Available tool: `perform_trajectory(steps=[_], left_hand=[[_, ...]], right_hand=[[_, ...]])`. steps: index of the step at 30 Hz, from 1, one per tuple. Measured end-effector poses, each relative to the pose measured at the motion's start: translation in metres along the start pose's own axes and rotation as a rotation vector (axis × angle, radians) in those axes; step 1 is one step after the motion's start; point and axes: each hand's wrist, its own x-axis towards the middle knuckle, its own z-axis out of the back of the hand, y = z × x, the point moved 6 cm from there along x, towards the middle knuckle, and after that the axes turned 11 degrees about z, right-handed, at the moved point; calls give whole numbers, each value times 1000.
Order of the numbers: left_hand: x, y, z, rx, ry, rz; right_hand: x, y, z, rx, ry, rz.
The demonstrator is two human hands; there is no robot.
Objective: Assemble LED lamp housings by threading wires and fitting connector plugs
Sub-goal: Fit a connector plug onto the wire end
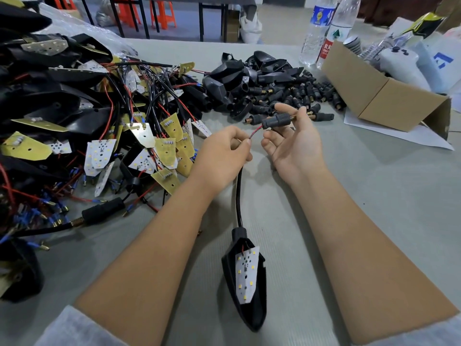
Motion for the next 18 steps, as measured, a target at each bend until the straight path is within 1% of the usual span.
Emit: perform_trajectory(steps=[3,5,9,15,18], left_hand=[[1,0,2,3,-63,-36],[3,2,4,-46,-71,-26],[7,5,5,-109,2,-6],[5,2,7,-104,3,23],[4,0,7,-96,5,32]], right_hand=[[2,0,2,-11,-57,20],[3,1,3,-5,-65,31],[3,0,2,23,-15,1],[5,2,2,-20,-7,32],[4,3,2,-61,46,17]])
